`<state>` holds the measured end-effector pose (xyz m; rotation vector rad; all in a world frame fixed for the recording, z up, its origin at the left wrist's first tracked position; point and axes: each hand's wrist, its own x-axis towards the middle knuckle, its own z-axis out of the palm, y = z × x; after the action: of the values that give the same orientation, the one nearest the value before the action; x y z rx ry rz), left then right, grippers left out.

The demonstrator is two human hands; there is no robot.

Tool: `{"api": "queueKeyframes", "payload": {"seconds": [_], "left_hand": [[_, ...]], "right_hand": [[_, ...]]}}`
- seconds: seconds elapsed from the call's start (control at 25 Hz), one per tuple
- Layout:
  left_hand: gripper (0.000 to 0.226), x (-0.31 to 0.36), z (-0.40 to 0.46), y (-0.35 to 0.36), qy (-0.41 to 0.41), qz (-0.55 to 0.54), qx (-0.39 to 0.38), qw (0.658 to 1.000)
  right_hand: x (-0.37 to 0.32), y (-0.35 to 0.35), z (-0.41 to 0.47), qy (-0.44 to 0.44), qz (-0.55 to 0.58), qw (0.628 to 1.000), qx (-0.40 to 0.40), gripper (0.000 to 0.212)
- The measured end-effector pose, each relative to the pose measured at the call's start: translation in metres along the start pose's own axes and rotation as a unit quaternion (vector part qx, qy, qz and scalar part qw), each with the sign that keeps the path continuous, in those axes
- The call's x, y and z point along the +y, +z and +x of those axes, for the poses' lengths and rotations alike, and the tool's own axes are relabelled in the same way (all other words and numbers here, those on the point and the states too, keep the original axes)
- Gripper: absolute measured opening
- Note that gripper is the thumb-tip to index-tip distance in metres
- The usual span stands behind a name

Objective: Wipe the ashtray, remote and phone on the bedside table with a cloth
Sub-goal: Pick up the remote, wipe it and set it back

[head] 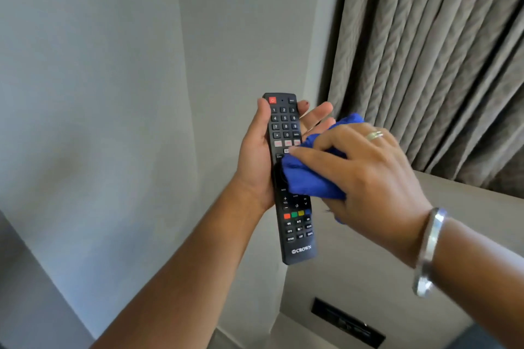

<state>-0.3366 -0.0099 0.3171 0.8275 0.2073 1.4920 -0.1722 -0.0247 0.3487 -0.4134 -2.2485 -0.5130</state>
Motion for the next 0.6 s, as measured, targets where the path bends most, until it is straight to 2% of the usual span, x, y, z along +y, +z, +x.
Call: {"api": "queueKeyframes", "payload": {"seconds": [0.16,0.36,0.48,0.6], "left_hand": [[0.057,-0.003,-0.003,0.009,0.007,-0.008,0.005,1.0],[0.058,-0.002,-0.011,0.011,0.024,-0.038,0.015,0.999],[0.06,0.009,-0.013,0.008,0.038,-0.018,0.01,0.999],[0.061,0.012,-0.013,0.008,0.035,-0.009,0.009,0.999]], "right_hand": [[-0.01,0.008,0.007,-0.001,-0.048,0.998,-0.029,0.02],[0.011,0.001,-0.001,-0.03,-0.061,0.997,-0.045,0.02],[0.023,-0.003,-0.01,-0.006,-0.076,0.995,-0.064,0.025],[0.023,-0.011,-0.01,0.022,-0.036,0.999,-0.023,0.023]]}}
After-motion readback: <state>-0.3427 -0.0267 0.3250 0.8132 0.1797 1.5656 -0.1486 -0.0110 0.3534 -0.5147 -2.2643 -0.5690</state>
